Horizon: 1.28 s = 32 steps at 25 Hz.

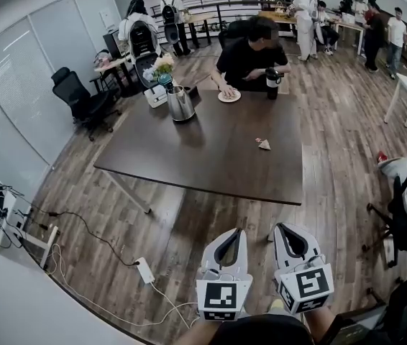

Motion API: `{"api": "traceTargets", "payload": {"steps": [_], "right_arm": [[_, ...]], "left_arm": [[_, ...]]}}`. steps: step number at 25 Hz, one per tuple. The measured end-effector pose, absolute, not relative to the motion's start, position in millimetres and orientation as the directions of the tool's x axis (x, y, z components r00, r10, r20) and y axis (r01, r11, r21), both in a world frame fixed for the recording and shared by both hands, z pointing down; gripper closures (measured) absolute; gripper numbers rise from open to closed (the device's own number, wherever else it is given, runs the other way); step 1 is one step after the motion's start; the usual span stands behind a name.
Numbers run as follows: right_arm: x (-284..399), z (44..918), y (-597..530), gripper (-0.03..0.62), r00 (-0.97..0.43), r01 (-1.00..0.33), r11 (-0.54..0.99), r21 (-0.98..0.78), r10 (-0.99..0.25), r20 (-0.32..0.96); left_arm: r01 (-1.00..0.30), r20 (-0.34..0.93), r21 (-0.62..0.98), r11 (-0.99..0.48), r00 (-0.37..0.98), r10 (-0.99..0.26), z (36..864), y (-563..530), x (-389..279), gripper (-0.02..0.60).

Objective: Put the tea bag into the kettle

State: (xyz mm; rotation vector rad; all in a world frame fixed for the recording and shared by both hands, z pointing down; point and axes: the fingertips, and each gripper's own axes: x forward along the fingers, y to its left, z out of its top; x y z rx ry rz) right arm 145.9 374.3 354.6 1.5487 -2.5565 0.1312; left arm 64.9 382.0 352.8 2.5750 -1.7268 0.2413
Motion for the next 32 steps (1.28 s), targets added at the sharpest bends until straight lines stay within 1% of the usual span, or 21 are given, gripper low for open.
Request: {"api": "traceTargets", "payload": {"steps": [12,16,23,32], "right_arm": [[104,356,377,0.588,-0.428,-0.897,0.440,0.038,-0.887,0.176],[101,355,379,0.588,-0.424,-0.898,0.438,0.051,-0.890,0.169],[100,352,376,0.588,-0.419,-0.901,0.431,0.057,-0.895,0.151],[105,355,351,0.588,-0.425,-0.900,0.434,0.044,-0.894,0.144]], "left_arm": [[-0.902,0.128,-0.057,-0.428,0.418,-0.899,356,384,25,0.577],[-0.896,0.133,-0.071,-0.439,0.427,-0.894,354,384,24,0.577],[-0.893,0.109,-0.035,-0.449,0.443,-0.890,355,382,26,0.577],[-0.890,0.115,-0.052,-0.454,0.446,-0.888,360,360,34,0.577]]}}
